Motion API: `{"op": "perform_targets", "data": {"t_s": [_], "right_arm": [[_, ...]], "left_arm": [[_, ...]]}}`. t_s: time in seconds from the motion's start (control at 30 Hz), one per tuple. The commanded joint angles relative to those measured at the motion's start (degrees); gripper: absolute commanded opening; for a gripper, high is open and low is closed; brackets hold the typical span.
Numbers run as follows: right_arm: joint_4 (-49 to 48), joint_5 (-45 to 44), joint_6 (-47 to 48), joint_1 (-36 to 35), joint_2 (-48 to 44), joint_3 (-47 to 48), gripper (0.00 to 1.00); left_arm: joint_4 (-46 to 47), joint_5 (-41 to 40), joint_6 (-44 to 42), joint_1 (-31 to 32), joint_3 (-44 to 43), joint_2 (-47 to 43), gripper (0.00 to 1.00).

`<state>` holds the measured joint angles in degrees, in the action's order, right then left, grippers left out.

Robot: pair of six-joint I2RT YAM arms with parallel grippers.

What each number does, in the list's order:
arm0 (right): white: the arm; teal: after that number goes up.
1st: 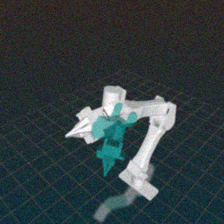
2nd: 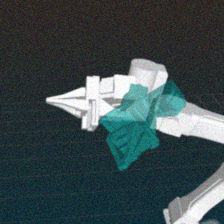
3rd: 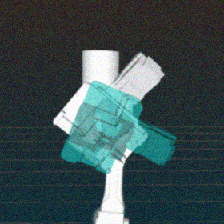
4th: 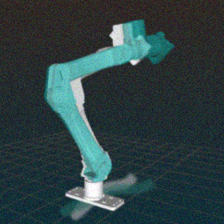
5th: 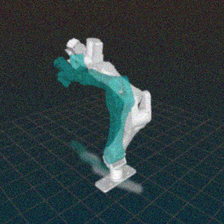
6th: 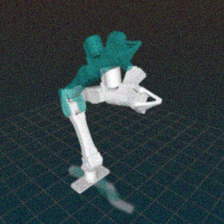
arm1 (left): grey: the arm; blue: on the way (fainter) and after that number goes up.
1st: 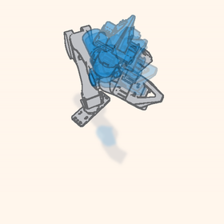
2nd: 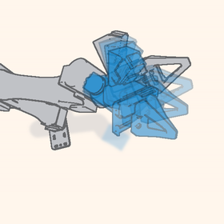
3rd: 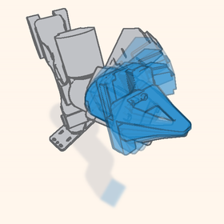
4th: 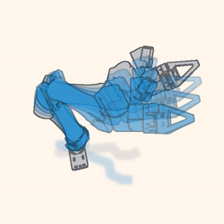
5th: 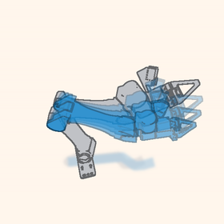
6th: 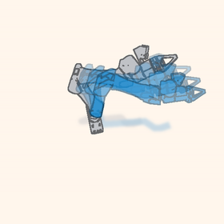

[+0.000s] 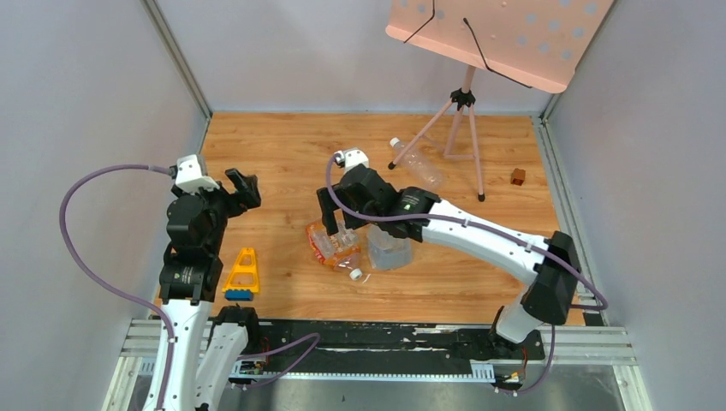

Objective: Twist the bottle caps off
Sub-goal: Move the plastic bottle to the corner of the board.

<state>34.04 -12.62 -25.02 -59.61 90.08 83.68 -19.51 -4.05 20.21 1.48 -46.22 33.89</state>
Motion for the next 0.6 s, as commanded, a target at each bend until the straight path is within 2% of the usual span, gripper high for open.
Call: {"op": "perform_targets", "data": {"t_s": [0.0, 0.1, 0.27, 0.57], "right_arm": [[3.01, -7.44, -6.28, -0.80, 3.51, 4.25, 1.00], [3.08, -12.59, -13.04, -0.72, 3.85, 2.40, 1.00], [5.22, -6.33, -18.08, 0.29, 7.14, 3.73, 1.00], [9.74, -7.68, -20.97, 0.38, 15.60, 8.29, 1.00]], "left_arm": [[0.27, -3.04, -0.01, -0.07, -1.62, -0.60, 1.00], [0.23, -3.83, 0.39, -0.07, -1.66, -0.79, 1.00], [-0.86, -5.36, 0.62, -0.07, -1.54, -2.04, 1.00], [-1.29, -7.62, -0.21, -0.07, -0.85, -4.37, 1.00]]}}
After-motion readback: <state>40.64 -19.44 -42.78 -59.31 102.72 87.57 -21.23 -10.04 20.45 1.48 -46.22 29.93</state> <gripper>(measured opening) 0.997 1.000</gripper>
